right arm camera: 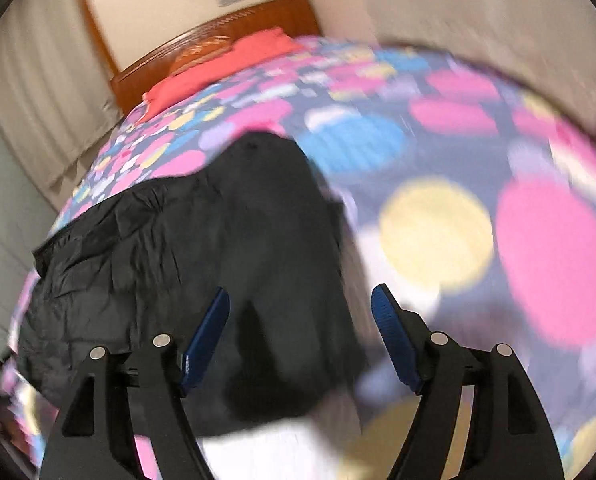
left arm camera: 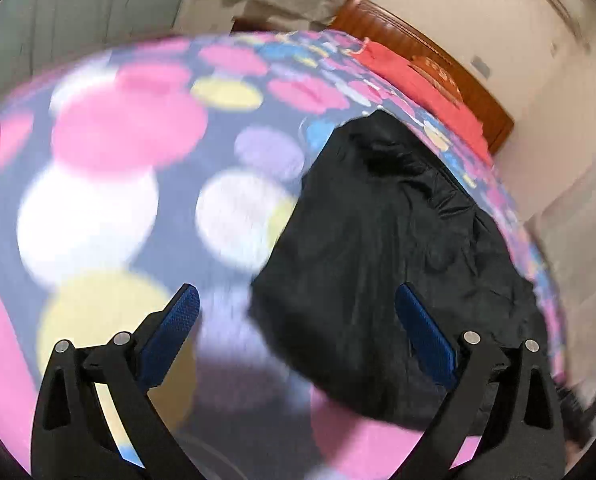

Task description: Fold large clothes

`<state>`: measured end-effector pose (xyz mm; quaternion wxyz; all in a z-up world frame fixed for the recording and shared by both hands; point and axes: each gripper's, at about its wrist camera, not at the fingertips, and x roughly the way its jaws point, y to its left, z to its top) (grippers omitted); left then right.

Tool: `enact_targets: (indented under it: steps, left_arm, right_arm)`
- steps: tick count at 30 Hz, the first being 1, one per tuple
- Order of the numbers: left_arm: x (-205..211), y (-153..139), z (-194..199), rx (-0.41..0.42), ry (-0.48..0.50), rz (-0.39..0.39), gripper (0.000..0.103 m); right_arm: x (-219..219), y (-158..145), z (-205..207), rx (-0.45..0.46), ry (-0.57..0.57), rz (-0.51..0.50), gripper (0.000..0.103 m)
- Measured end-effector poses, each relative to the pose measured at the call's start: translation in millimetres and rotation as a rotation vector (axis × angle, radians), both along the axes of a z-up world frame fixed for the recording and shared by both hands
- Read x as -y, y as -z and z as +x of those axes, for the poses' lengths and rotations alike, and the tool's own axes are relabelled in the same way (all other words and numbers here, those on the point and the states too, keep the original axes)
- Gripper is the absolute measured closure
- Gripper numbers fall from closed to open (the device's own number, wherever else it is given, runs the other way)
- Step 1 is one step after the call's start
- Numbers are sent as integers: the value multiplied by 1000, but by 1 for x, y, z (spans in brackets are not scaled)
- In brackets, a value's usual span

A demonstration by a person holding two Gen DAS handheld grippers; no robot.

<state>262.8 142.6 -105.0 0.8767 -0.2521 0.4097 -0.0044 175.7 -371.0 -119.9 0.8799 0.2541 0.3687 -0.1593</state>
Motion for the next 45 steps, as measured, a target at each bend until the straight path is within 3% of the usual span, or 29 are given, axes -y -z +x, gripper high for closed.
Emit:
enact_targets:
  steps: [4, 6, 9, 10, 11, 14, 17, 27, 38, 45]
  left_arm:
    - [0, 26, 0, -41, -10, -137, 4]
    - [0, 25, 3, 6, -24, -145, 3]
    - [-3, 28, 10, 6, -57, -170, 4]
    - [-4, 29, 12, 4, -82, -175, 9]
    - [-4, 29, 14, -3, -101, -158, 31]
    - [-2, 33, 15, 14, -54, -215, 67]
    - [-1, 30, 7, 26, -49, -203, 73]
    - [-15, 14, -40, -2, -12, -201, 74]
    - [-33, 13, -133, -23, 14, -196, 74]
    - [-41, 19, -156, -32, 21, -188, 74]
  right_arm:
    - [-2, 37, -5, -5, 8, 208, 30]
    - [-4, 44, 0, 24, 5, 260, 30]
    - [-5, 49, 11, 65, 30, 302, 31]
    - [-4, 51, 14, 70, 43, 303, 35]
    - [-4, 51, 16, 69, 55, 294, 46]
    - [-4, 52, 16, 87, 49, 321, 64]
    - [-4, 47, 8, 119, 33, 342, 75]
    - [-13, 33, -43, 123, -3, 322, 77]
    - [-23, 32, -119, 90, -34, 324, 77]
    - [-30, 39, -152, 77, -42, 325, 77]
